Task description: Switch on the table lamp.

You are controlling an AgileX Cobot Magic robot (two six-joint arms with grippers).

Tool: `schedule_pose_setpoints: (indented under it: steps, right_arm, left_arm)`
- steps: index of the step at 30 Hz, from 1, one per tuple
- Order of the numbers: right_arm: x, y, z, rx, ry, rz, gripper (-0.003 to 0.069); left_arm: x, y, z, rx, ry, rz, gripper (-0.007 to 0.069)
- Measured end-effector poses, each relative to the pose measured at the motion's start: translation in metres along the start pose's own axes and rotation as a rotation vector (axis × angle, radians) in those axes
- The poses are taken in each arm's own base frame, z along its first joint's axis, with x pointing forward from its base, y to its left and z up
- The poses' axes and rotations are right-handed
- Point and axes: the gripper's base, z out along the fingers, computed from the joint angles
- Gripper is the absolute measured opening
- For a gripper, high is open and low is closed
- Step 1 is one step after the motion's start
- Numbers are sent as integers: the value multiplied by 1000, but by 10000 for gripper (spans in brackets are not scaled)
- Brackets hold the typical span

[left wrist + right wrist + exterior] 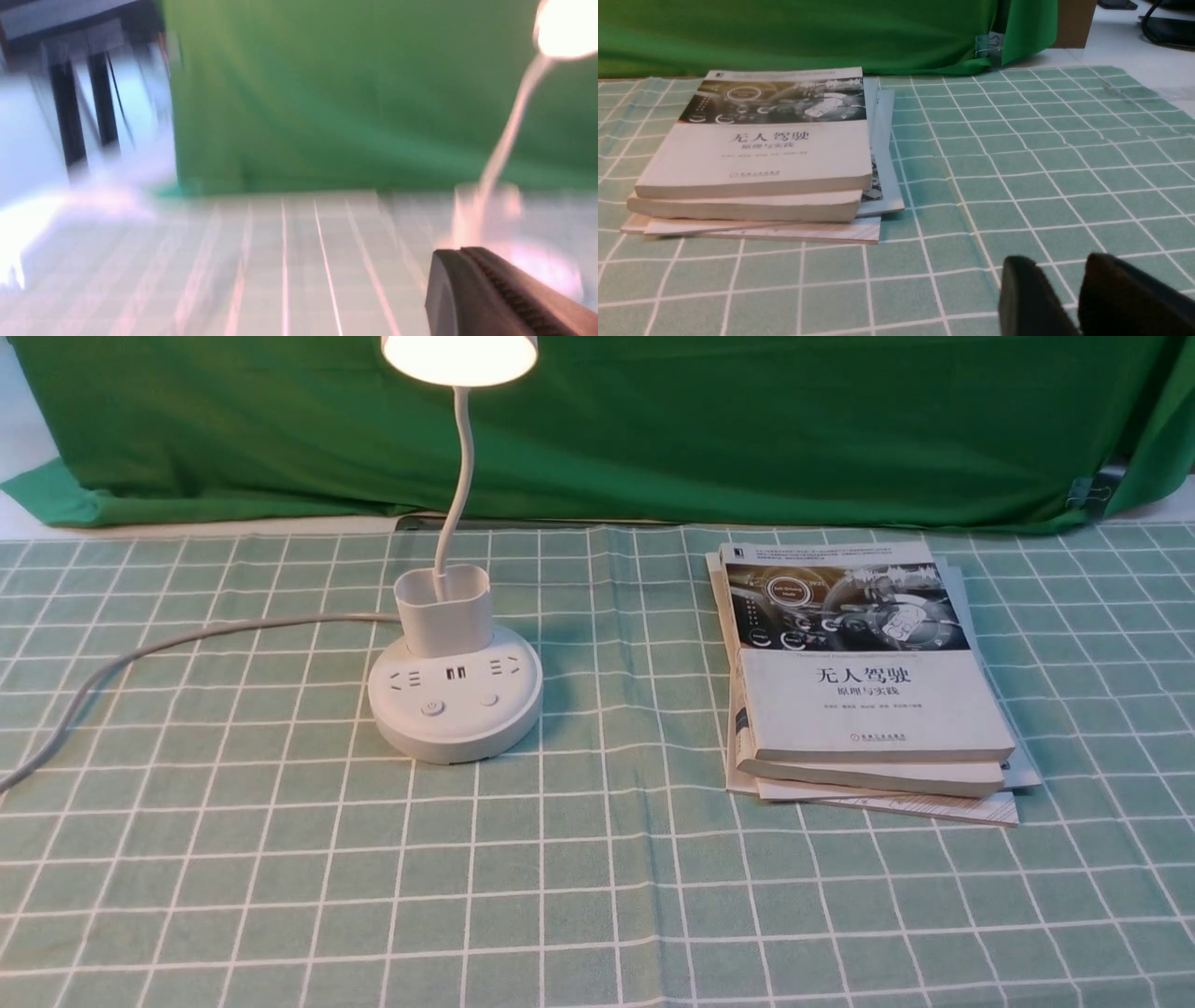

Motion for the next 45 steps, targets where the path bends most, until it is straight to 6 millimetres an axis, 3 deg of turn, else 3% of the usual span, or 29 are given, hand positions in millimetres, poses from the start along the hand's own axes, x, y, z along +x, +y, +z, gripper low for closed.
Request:
schedule_pose_setpoints:
  steps: [5,45]
  right_arm:
    - [0,0,0,0,0,0,239]
    - [0,0,0,0,0,0,239]
  left_arm:
    - [15,-2,-1,20,156,-32,0]
    - [15,-3,-1,25,158,-63,1]
